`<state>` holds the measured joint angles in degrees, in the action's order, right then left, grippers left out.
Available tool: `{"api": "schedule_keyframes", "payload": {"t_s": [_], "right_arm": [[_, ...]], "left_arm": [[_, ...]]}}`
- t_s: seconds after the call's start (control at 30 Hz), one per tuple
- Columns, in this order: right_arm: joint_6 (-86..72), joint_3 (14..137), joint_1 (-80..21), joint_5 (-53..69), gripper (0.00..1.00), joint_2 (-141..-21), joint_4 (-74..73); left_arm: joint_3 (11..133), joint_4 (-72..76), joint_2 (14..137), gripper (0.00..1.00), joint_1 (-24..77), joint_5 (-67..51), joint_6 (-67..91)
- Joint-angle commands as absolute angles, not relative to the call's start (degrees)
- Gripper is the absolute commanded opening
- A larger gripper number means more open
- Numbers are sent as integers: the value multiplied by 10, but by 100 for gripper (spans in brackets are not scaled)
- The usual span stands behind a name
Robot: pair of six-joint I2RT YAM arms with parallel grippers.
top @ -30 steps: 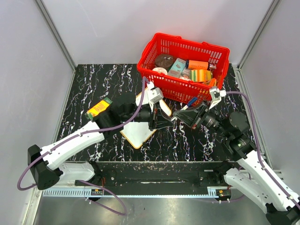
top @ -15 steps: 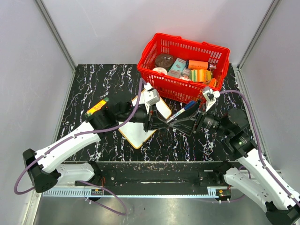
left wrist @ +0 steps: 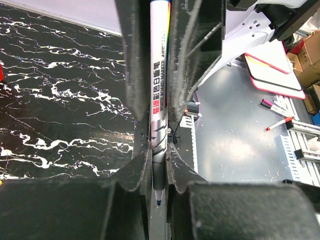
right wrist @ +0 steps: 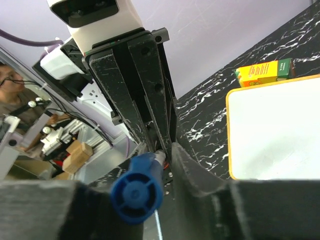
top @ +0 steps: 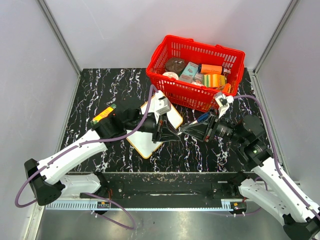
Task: Write a sentence on the whiteboard
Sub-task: Pass from the left arm to the right, then adjust the whiteboard stand at the center of the board.
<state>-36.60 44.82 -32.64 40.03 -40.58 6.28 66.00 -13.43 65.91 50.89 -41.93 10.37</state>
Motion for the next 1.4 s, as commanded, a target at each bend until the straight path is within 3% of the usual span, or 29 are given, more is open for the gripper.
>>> {"api": "schedule_keyframes", "payload": {"t_s": [0.0,0.03,0.1,0.2,0.23,0.33,0.43,0.77,1.1,1.37], "right_arm": [[-377,464,-329,410,24,-412,93],[-377,466,-328,413,12,-416,93],[-375,470,-329,424,0,-425,91],[-374,471,-329,432,0,-431,92],[-372,470,-329,431,0,-430,91],[-355,470,-329,410,0,-422,73],[-328,475,-329,374,0,-413,38],[-247,467,-329,194,0,-359,-63],[-207,466,-329,179,0,-374,-83],[-192,461,-328,174,0,-383,-84]], "left_arm": [[686,-106,652,0,510,-436,102],[685,-106,652,0,509,-436,102],[686,-105,651,0,509,-432,102],[685,-105,650,0,509,-421,100],[684,-106,649,25,508,-410,101],[672,-108,637,87,504,-352,110],[644,-92,615,99,483,-307,139],[503,-74,509,99,356,-191,273],[434,-284,399,95,323,126,384],[362,-350,343,87,292,159,492]]}}
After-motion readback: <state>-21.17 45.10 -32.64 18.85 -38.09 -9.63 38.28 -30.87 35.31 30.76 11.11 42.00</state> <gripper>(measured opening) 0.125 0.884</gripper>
